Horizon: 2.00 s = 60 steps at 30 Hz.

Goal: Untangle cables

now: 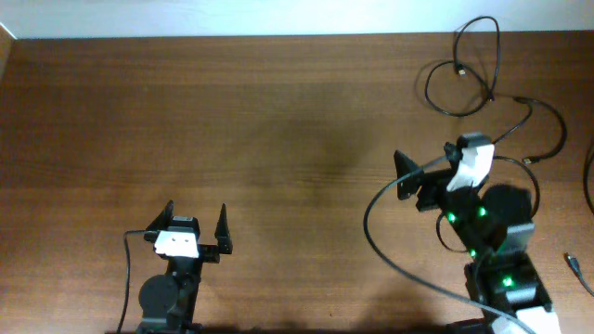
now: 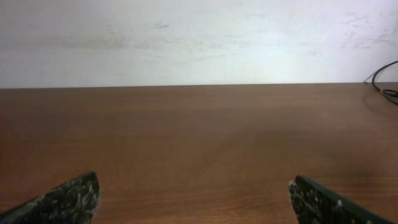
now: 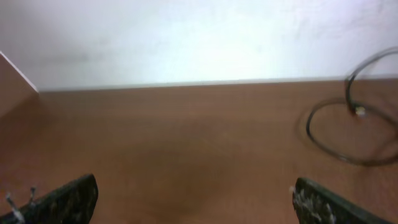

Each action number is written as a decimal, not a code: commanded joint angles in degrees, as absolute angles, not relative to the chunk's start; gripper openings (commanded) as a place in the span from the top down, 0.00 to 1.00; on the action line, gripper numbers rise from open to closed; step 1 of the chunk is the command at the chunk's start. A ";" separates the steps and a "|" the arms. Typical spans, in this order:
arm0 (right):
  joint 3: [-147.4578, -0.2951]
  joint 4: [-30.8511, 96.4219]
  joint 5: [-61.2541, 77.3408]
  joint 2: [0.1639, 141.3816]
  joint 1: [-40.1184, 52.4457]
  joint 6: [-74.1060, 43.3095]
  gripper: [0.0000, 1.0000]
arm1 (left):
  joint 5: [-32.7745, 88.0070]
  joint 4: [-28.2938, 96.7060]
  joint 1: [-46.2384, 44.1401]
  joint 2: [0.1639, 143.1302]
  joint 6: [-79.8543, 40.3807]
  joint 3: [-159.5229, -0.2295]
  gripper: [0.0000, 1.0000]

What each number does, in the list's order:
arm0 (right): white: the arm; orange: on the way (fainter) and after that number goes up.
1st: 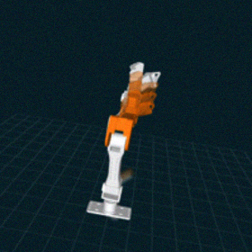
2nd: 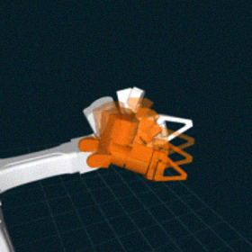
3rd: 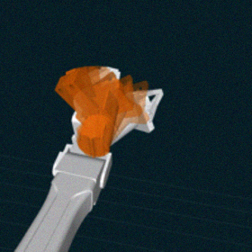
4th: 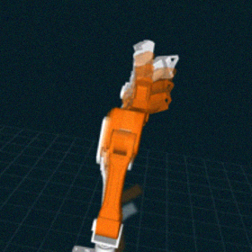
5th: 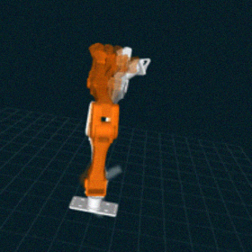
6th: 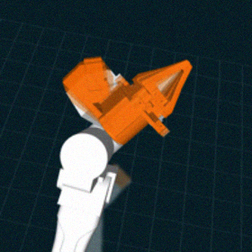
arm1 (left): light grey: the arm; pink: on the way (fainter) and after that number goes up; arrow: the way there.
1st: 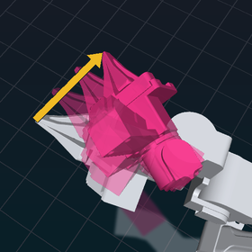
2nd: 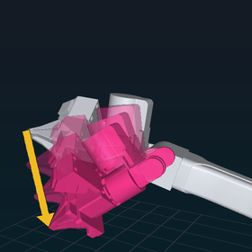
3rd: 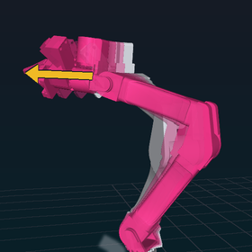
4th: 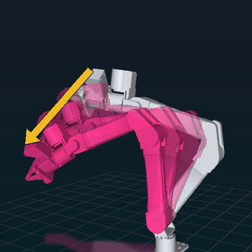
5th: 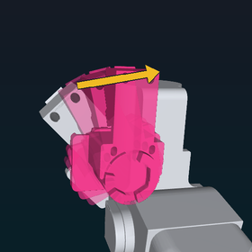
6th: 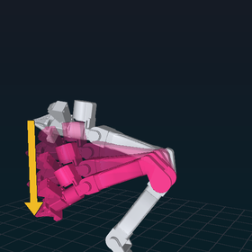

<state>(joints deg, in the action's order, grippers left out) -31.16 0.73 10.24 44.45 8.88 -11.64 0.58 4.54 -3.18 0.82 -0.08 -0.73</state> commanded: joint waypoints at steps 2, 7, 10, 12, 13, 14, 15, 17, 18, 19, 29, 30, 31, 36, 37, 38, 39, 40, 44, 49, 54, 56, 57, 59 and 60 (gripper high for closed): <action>-19.62 -9.65 10.59 36.88 8.99 -11.44 0.01 | 0.16 4.82 -2.83 0.30 -0.40 -0.49 0.01; -8.80 -18.98 10.52 28.80 8.99 -11.40 0.01 | 0.16 4.82 -2.83 0.30 -0.40 -0.49 0.01; -2.52 -23.27 10.35 23.64 8.95 -11.42 0.01 | 0.16 4.82 -2.83 0.30 -0.40 -0.49 0.01; -0.34 -22.28 10.33 20.56 8.93 -11.38 0.01 | 0.19 4.82 -2.83 0.30 -0.40 -0.49 0.01; -0.32 -20.80 10.28 19.62 8.93 -11.35 0.01 | 0.16 4.82 -2.83 0.30 -0.40 -0.49 0.01; -0.32 -18.41 9.85 17.61 8.47 -11.35 0.01 | 0.16 4.82 -2.83 0.30 -0.40 -0.49 0.01; -0.32 -17.28 9.89 16.62 7.90 -11.38 0.01 | 0.16 4.82 -2.83 0.30 -0.40 -0.49 0.01; -0.32 -14.28 10.13 14.22 6.81 -11.38 0.01 | 0.16 4.82 -2.83 0.30 -0.40 -0.49 0.01; -0.32 -12.40 10.11 12.75 6.20 -11.38 0.01 | 0.16 4.82 -2.83 0.30 -0.40 -0.49 0.01; -0.32 -10.13 10.07 11.14 5.50 -11.33 0.01 | 0.16 4.82 -2.83 0.30 -0.40 -0.49 0.01; -0.32 3.66 10.37 0.16 1.76 -1.63 0.01 | 0.16 4.82 -2.83 0.30 -0.40 -0.49 0.01; -0.32 3.66 10.37 0.16 1.74 -0.25 0.01 | 0.16 4.82 -2.83 0.30 -0.40 -0.49 0.01; -0.32 3.66 10.37 0.16 1.74 0.71 0.01 | 0.16 4.82 -2.83 0.30 -0.40 -0.49 0.01; -0.32 3.70 10.31 0.16 1.74 7.31 0.01 | 0.16 4.82 -2.83 0.30 -0.40 -0.49 0.01; -0.32 3.73 10.13 0.16 1.74 7.29 0.01 | 0.16 4.82 -2.83 0.30 -0.40 -0.49 0.01; -0.32 3.73 10.11 0.16 1.74 7.29 0.01 | 0.16 4.82 -2.83 0.30 -0.40 -0.49 0.01; -0.32 3.73 10.09 0.16 1.74 7.29 0.01 | 0.16 4.82 -2.83 0.30 -0.40 -0.49 0.01; -0.32 3.75 10.11 0.16 1.74 7.25 0.01 | 0.16 4.82 -2.83 0.30 -0.40 -0.49 0.01; -0.32 3.68 10.09 0.16 1.74 7.07 0.01 | 0.16 4.82 -2.83 0.30 -0.40 -0.49 0.01; -0.32 3.68 10.09 0.16 1.76 7.07 0.01 | 0.16 4.82 -2.83 0.30 -0.40 -0.49 0.01; -0.32 3.68 10.09 0.16 1.74 7.07 0.01 | 0.16 4.82 -2.83 0.30 -0.40 -0.49 0.01; -0.32 3.68 10.09 0.16 1.74 7.07 0.01 | 0.16 4.82 -2.83 0.30 -0.40 -0.49 0.01; -0.32 3.68 10.09 0.16 1.74 7.07 0.01 | 0.16 4.82 -2.83 0.30 -0.40 -0.49 0.01; -0.32 3.68 10.09 0.16 1.74 7.07 0.01 | 0.16 4.82 -2.83 0.30 -0.40 -0.49 0.01; -0.32 3.68 10.09 0.16 1.74 7.07 0.01 | 0.16 4.82 -2.83 0.30 -0.40 -0.49 0.01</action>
<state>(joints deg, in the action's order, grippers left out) -0.60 3.27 10.22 0.80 2.07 6.66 0.58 4.56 -3.18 0.78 -0.08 -0.73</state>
